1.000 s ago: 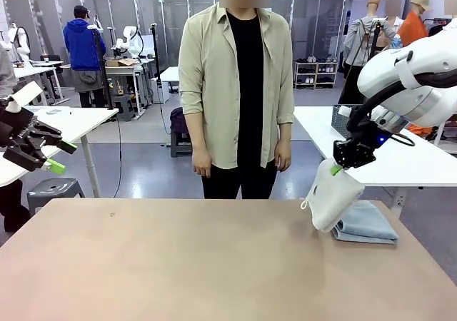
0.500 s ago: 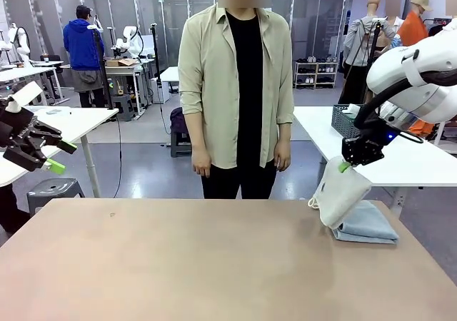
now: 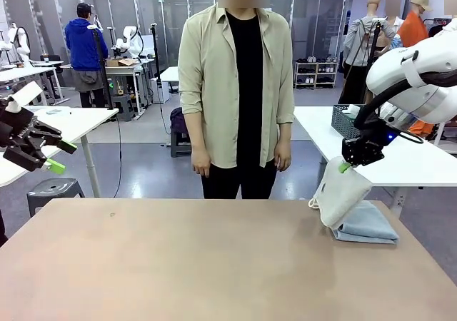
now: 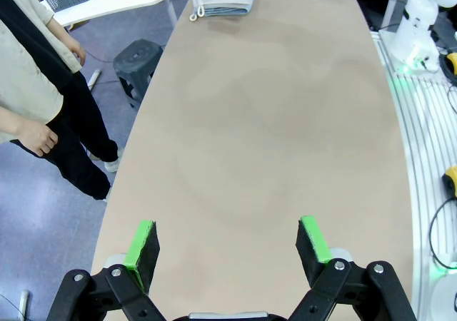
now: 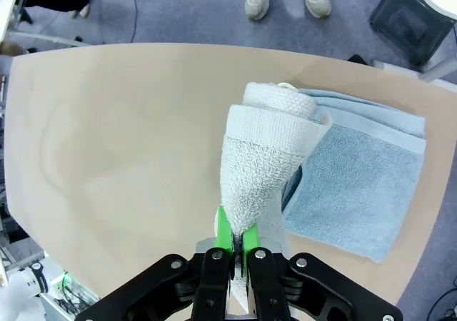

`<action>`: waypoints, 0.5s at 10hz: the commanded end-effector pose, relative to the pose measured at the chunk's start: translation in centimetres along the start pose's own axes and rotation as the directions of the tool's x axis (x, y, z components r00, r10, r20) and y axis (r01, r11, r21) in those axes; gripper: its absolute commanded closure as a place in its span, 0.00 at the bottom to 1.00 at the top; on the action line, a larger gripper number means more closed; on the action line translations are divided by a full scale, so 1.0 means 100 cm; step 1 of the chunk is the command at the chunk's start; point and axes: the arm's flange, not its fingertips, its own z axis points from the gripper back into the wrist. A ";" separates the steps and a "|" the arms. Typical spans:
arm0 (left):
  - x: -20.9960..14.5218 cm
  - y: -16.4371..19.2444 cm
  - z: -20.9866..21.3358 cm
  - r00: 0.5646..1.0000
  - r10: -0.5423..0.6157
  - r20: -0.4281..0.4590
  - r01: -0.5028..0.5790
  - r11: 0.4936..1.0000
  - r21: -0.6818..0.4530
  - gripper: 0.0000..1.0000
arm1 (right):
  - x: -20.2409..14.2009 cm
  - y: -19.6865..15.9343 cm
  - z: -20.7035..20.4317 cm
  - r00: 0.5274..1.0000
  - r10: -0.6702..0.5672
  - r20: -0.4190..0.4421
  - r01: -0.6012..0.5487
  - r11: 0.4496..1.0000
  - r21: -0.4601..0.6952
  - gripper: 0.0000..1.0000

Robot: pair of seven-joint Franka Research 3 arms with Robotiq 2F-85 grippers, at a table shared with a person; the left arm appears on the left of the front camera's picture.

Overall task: Fold the towels and place them in the basket.
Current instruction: Stack the folded Towel with hook on the right side of the table.

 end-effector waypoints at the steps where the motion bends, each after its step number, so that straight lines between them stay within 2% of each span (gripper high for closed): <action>1: 0.001 -0.001 0.001 1.000 -0.008 0.005 0.008 1.000 -0.003 0.02 | -0.001 0.003 0.001 1.000 -0.001 0.002 0.001 1.000 0.007 0.94; 2: 0.001 -0.001 0.001 1.000 -0.008 0.005 0.008 1.000 -0.003 0.02 | 0.000 0.000 0.000 1.000 0.000 0.000 0.000 1.000 0.000 0.93; 5: 0.001 -0.001 0.001 1.000 -0.008 0.005 0.008 1.000 -0.003 0.02 | 0.006 -0.013 -0.009 0.998 0.057 -0.017 -0.055 0.994 0.098 0.93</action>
